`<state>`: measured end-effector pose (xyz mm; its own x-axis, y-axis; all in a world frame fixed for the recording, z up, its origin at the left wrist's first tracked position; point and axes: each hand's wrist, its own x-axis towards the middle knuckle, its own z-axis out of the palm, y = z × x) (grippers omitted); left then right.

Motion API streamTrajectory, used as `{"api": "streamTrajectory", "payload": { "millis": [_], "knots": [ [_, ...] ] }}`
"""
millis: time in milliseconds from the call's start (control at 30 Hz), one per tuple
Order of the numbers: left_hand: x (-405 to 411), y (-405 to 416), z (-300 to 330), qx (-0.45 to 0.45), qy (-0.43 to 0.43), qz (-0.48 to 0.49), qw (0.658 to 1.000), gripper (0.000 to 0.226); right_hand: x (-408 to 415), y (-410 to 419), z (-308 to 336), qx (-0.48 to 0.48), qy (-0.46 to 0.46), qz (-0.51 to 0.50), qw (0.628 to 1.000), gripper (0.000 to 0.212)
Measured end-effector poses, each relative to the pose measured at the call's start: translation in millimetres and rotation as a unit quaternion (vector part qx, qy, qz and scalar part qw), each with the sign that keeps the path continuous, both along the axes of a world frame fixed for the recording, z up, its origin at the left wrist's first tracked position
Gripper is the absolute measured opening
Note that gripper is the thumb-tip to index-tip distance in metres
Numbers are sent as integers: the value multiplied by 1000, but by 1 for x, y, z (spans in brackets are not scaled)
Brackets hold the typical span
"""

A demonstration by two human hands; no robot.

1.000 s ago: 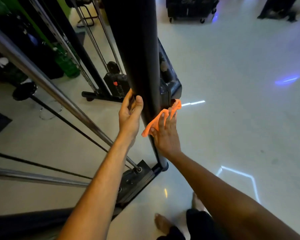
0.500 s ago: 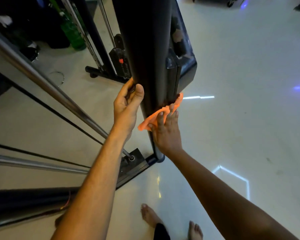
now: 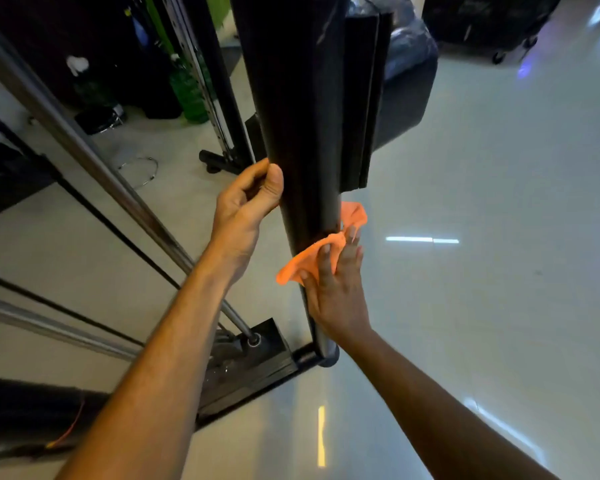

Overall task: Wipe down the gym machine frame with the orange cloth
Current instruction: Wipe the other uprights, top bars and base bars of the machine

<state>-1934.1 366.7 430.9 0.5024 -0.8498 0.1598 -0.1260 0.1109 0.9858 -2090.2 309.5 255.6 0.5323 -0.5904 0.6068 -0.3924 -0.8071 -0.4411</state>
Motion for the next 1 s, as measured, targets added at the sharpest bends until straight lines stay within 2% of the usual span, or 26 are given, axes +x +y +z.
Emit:
{"api": "streamTrajectory", "payload": {
  "millis": [100, 167, 200, 233, 300, 367, 400, 500, 533, 633, 800, 900, 1000],
  "knots": [
    [-4, 0, -15, 7, 8, -15, 1000, 73, 10, -4, 20, 3, -62, 11, 998, 102],
    [-5, -1, -26, 10, 35, -30, 999, 43, 17, -10, 43, -1, -105, 7, 994, 101],
    [-4, -4, -31, 2, 36, -28, 999, 34, 18, -13, 48, -10, -117, 9, 993, 99],
    [-3, -8, -33, -5, 37, -22, 999, 36, 18, -15, 47, -20, -124, 13, 992, 97],
    [0, -12, -42, -24, 11, -16, 1000, 40, 15, -17, 31, -31, -117, 24, 992, 90],
    [-3, -14, -50, -46, -8, -5, 999, 57, 7, -15, -5, -21, -88, 30, 995, 90],
    [-7, -13, -53, -62, -12, -2, 998, 55, 0, -14, -27, -25, -69, 33, 997, 91],
    [-12, -9, -61, -80, -20, -9, 997, 24, -20, -13, -81, -19, -18, 56, 998, 94],
    [-17, -5, -61, -83, -21, -12, 996, 25, -24, -11, -89, -3, -12, 58, 998, 93],
    [-23, -3, -61, -101, -61, 3, 993, 63, -19, -10, -76, 10, -42, 51, 998, 87],
    [-25, -7, -74, -110, -74, 19, 991, 59, -2, -9, -39, -30, -112, 45, 992, 83],
    [-23, -10, -87, -135, -97, 29, 986, 44, 0, -8, -58, -51, -117, 28, 991, 83],
    [-20, -15, -105, -149, -78, 37, 985, 12, -4, -3, -102, -34, -85, 22, 996, 84]
  ]
}}
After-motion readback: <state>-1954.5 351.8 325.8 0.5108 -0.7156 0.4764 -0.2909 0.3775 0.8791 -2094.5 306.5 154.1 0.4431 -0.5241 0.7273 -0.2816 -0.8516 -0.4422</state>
